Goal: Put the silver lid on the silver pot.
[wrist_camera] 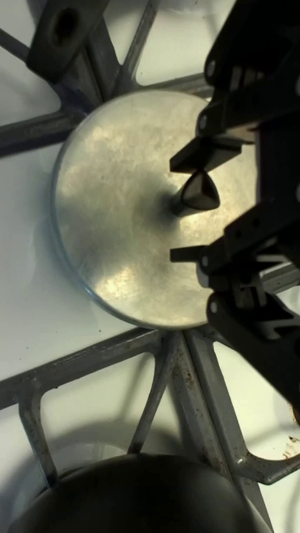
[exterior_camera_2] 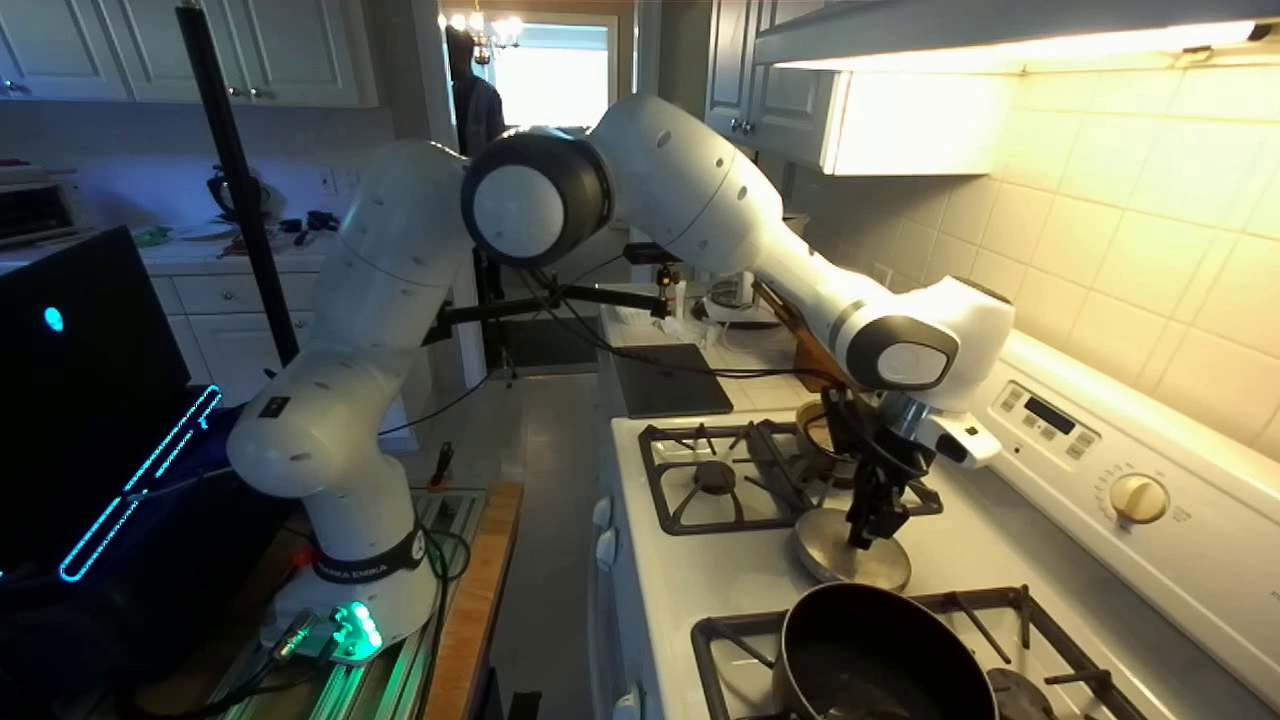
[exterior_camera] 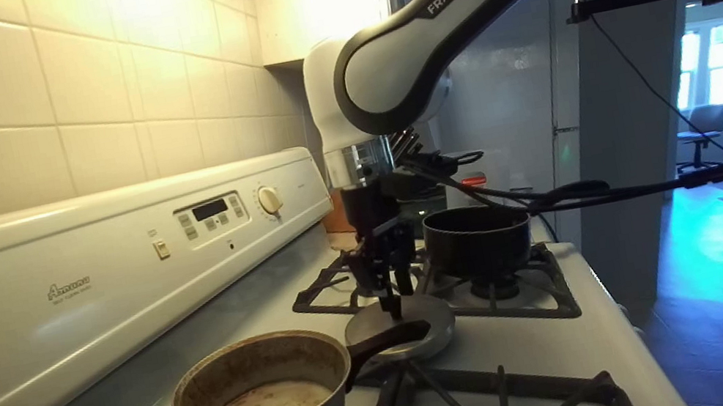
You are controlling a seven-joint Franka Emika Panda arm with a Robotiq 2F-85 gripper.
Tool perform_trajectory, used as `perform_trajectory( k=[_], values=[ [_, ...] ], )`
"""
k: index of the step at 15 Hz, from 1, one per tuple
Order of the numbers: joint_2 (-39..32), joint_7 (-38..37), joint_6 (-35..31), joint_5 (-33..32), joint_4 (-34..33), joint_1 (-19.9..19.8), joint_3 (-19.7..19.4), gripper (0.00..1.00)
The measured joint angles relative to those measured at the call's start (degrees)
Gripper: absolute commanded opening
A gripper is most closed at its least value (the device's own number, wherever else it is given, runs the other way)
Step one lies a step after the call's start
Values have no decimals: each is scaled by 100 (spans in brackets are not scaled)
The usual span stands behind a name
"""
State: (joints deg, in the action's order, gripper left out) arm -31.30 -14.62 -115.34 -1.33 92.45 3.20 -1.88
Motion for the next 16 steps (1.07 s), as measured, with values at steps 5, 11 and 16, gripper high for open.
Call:
perform_trajectory(
  k=[5,11,16],
  values=[
    [-14,0,-86,-88,-10,103,0,6],
    [24,4,-170,-286,-2,167,0,6],
    [546,136,78,-340,68,230,44,6]
  ],
)
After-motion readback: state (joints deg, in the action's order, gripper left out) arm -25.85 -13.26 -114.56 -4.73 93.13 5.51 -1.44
